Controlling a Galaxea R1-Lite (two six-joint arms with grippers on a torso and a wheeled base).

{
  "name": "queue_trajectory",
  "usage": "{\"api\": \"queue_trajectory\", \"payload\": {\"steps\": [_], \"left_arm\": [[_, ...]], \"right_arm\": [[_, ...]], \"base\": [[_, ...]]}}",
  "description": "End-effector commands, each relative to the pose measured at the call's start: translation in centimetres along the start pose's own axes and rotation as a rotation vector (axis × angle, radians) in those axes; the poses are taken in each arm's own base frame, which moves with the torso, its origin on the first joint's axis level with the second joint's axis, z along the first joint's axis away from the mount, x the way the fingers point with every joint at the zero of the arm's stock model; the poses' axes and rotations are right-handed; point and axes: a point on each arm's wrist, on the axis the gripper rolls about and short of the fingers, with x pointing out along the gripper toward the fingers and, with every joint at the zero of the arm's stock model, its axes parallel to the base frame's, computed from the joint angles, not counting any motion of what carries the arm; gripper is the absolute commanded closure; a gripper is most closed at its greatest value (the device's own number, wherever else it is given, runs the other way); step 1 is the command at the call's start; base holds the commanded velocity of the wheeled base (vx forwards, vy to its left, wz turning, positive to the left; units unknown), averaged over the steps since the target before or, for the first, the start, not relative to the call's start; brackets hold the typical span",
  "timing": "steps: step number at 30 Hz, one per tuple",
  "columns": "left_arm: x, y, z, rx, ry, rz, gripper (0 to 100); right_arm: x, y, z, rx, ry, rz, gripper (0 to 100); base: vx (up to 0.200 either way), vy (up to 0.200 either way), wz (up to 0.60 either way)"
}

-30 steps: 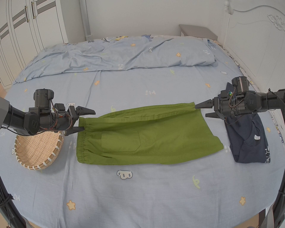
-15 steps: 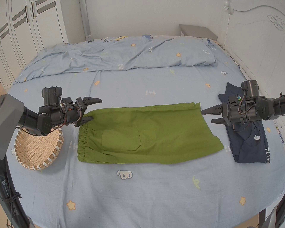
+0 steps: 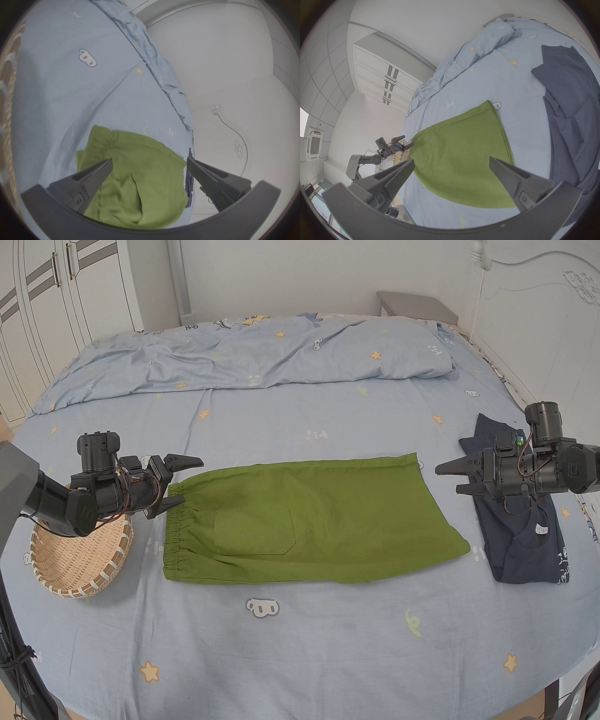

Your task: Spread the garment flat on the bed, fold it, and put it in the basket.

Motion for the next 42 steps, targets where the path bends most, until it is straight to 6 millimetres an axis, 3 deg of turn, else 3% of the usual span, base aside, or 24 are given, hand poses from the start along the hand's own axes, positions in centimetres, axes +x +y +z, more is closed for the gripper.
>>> {"api": "queue_trajectory", "payload": {"steps": [1,5,7,9,11,14,23,42], "left_arm": [[-6.1,-4.4,-2.6,0.061,-0.034,-0.069,0],[-7.5,-3.2,-4.6,0.061,-0.015,-0.039,0],[-7.8,-1.2,-6.2,0.109,0.027,0.016,0],[-7.7,-0.3,-6.8,0.155,0.048,0.042,0],[-6.2,2.7,-7.4,0.221,0.102,0.112,0],[-5.3,4.1,-7.8,0.21,0.131,0.134,0],[-4.4,5.6,-7.9,0.212,0.119,0.156,0],[-3.0,5.6,-6.5,0.206,0.095,0.123,0]], "right_arm": [[-2.6,2.5,-1.0,-0.012,-0.025,0.014,0],[-4.1,3.5,-1.9,-0.019,-0.036,0.016,0],[-4.9,3.9,-2.9,-0.017,-0.029,0.02,0],[-5.0,3.9,-3.3,-0.02,-0.028,0.02,0],[-4.7,3.7,-3.9,-0.018,-0.018,0.02,0],[-4.1,4.0,-4.7,-0.03,0.003,0.034,0],[-3.0,4.5,-5.4,-0.041,0.037,0.057,0],[-2.9,4.3,-5.5,-0.036,0.04,0.054,0]], "base": [[0.0,0.0,0.0],[0.0,0.0,0.0],[0.0,0.0,0.0],[0.0,0.0,0.0],[0.0,0.0,0.0],[0.0,0.0,0.0],[0.0,0.0,0.0],[0.0,0.0,0.0]]}}
